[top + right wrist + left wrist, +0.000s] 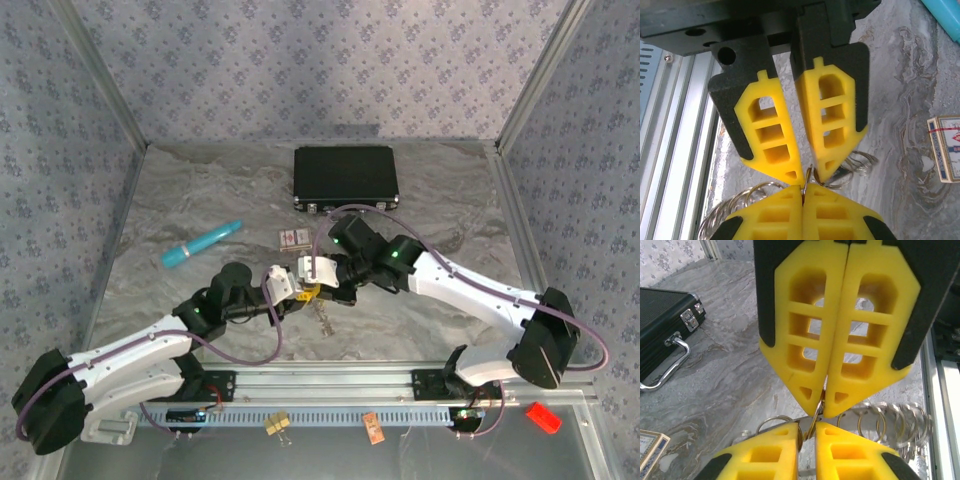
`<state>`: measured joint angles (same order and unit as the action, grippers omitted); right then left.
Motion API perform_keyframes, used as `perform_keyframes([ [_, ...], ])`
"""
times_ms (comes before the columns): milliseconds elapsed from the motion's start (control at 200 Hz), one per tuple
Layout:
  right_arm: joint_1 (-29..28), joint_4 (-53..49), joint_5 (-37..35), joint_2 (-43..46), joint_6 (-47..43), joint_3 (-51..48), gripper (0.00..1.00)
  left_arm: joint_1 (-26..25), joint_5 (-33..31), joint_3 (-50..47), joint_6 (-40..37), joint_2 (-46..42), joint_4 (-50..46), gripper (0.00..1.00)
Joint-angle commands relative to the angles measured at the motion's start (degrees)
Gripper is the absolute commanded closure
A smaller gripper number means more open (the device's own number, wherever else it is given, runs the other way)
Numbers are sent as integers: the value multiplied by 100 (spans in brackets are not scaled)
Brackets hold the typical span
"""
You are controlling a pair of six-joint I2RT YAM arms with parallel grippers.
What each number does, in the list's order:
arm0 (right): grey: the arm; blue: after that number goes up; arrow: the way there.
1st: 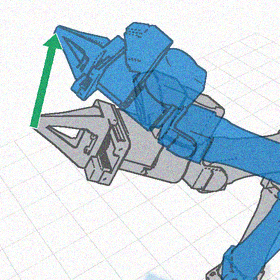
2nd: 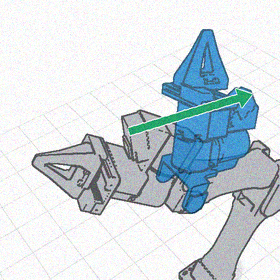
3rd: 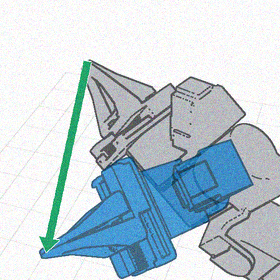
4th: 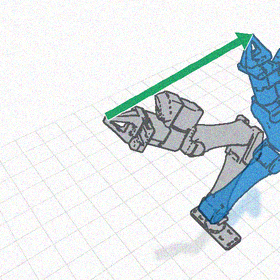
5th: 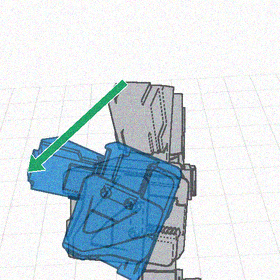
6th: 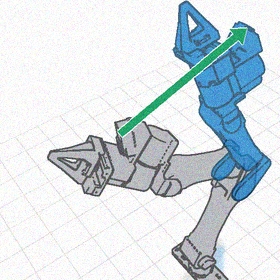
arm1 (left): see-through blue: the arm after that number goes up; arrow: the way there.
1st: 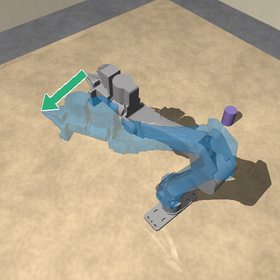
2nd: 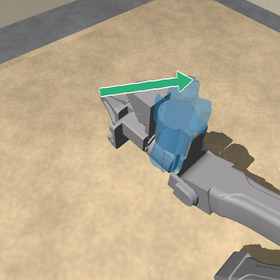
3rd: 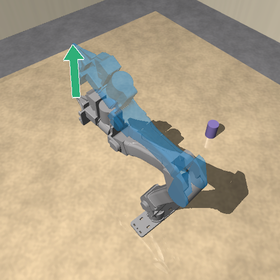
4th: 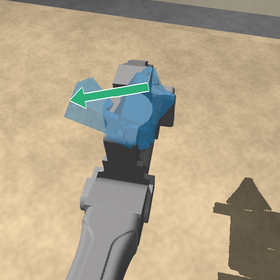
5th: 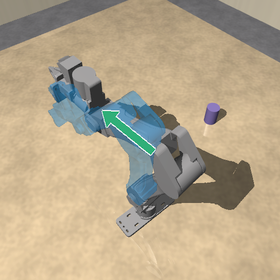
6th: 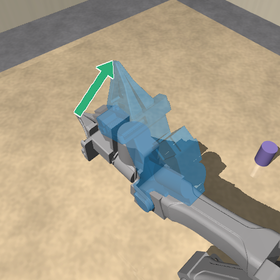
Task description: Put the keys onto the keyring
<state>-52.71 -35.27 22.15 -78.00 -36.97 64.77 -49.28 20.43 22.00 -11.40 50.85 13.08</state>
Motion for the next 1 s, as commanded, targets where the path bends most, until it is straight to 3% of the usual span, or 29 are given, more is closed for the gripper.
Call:
perform_keyframes([
  [0,-124,-241,241,-58,-108,200,100,-21,80,149,-55,-22,254,95],
  [90,0,19,534,109,72,-21,100,-23,100,91,-34,-47,359,100],
  [255,611,1003,1498,566,561,-845,75,-13,190,-107,86,-75,697,100],
  [460,927,1658,2123,611,821,-1306,72,6,334,-274,238,-66,1009,100],
  [830,929,2140,2209,386,931,-1522,78,19,462,-379,331,-10,1284,100],
  [969,936,2148,2292,338,941,-1500,100,23,454,-398,361,4,1339,100],
  [994,933,2128,2294,352,945,-1494,100,19,441,-393,358,4,1325,100],
])
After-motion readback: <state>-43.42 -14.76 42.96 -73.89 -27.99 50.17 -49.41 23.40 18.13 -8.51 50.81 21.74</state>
